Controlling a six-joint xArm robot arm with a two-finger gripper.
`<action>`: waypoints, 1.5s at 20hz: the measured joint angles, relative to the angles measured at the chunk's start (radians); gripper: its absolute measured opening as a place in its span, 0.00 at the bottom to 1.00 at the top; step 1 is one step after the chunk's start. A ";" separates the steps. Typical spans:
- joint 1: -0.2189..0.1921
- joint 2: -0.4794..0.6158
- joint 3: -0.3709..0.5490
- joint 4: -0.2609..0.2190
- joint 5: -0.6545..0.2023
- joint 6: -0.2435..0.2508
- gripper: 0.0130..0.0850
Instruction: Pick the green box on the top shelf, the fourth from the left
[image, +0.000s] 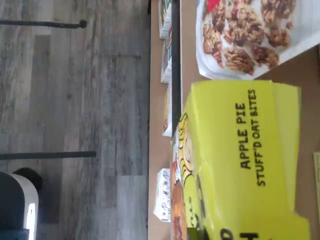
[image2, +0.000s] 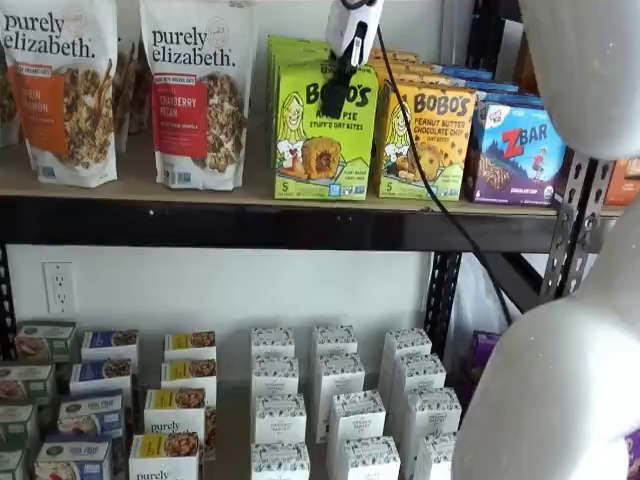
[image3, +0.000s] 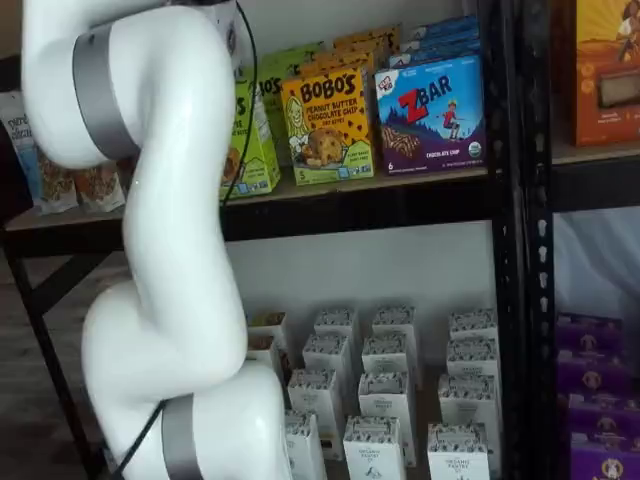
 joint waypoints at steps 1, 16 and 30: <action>0.002 -0.004 -0.001 -0.003 0.006 0.002 0.17; 0.024 -0.167 0.134 0.011 0.013 0.032 0.17; 0.015 -0.313 0.305 -0.019 -0.009 0.015 0.17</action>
